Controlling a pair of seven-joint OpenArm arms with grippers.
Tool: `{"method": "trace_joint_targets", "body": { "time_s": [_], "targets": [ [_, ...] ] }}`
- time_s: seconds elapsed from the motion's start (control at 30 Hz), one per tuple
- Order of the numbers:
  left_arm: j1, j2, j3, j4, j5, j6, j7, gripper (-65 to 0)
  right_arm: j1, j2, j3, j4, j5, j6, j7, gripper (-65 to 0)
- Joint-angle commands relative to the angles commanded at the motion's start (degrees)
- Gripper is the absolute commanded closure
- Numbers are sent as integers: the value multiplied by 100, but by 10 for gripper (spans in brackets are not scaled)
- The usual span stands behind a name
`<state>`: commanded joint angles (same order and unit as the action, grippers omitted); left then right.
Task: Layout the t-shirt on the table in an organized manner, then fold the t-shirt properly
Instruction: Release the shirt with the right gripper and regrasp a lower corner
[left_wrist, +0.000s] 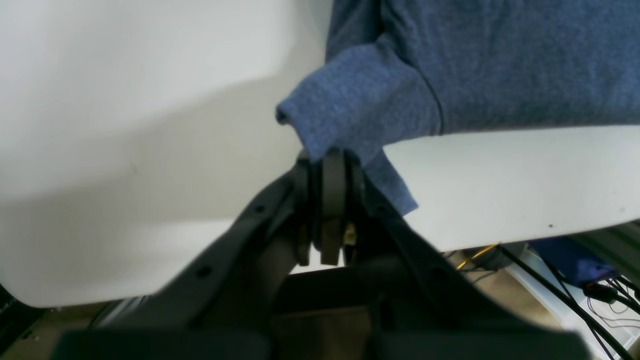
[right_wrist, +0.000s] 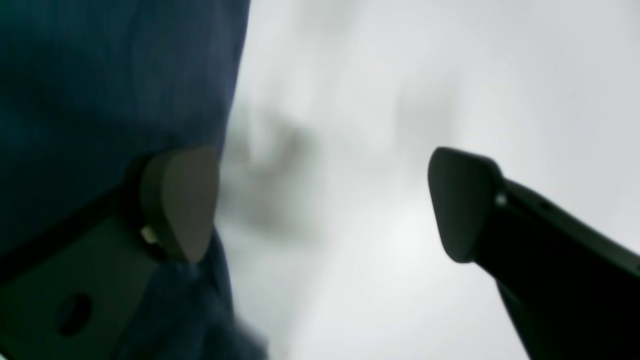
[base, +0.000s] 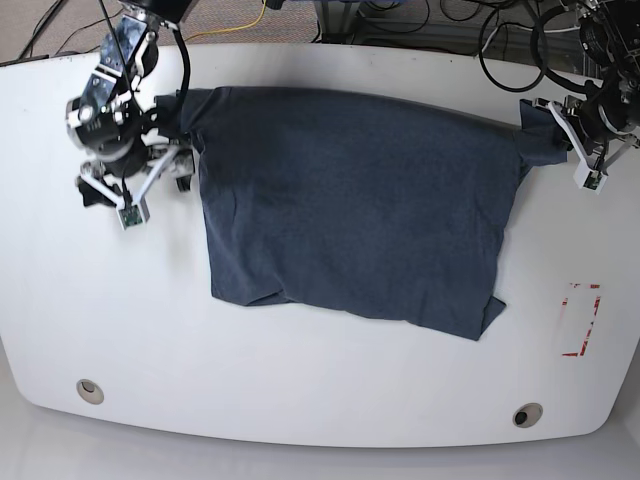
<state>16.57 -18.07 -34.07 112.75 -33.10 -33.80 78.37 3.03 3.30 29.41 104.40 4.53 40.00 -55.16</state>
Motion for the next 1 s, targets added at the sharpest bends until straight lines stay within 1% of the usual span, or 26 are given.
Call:
{"method": "trace_joint_targets", "body": {
  "time_s": [0.13, 0.23, 0.37, 0.43, 0.47, 0.53, 0.57, 0.6, 0.67, 0.77, 0.87, 1.0],
  "targets": [
    [-9, 0, 0, 0, 0, 0, 0, 0, 686, 0, 0, -712, 0, 0, 62, -648],
    [-9, -70, 0, 0, 0, 0, 0, 0, 1187, 0, 0, -1336, 0, 0, 246, -648],
    [-9, -70, 0, 0, 0, 0, 0, 0, 1732, 0, -9, -2180, 0, 0, 510, -648],
    [-9, -70, 0, 0, 0, 0, 0, 0, 1987, 0, -9, -2743, 0, 0, 774, -648],
    [-9, -70, 0, 0, 0, 0, 0, 0, 2040, 0, -9, -2857, -9, 0, 844, -648],
    [-9, -70, 0, 0, 0, 0, 0, 0, 2268, 18, -18, -3490, -44, 0, 1222, -648],
    [-9, -70, 0, 0, 0, 0, 0, 0, 2303, 26, -18, -3604, -44, 0, 1284, -648],
    [-9, -70, 0, 0, 0, 0, 0, 0, 2409, 35, -18, -3956, -44, 0, 1477, -648],
    [-18, -70, 0, 0, 0, 0, 0, 0, 2514, 53, -18, -4360, -53, 0, 1723, -648],
    [-18, -53, 0, 0, 0, 0, 0, 0, 2664, 167, -18, -4976, -53, 0, 2057, -648],
    [-18, -53, 0, 0, 0, 0, 0, 0, 2769, 185, -18, -5371, -53, 0, 2189, -648],
    [-18, -53, 0, 0, 0, 0, -26, 0, 2778, 149, -18, -5468, -53, 0, 2224, -648]
  ]
}}
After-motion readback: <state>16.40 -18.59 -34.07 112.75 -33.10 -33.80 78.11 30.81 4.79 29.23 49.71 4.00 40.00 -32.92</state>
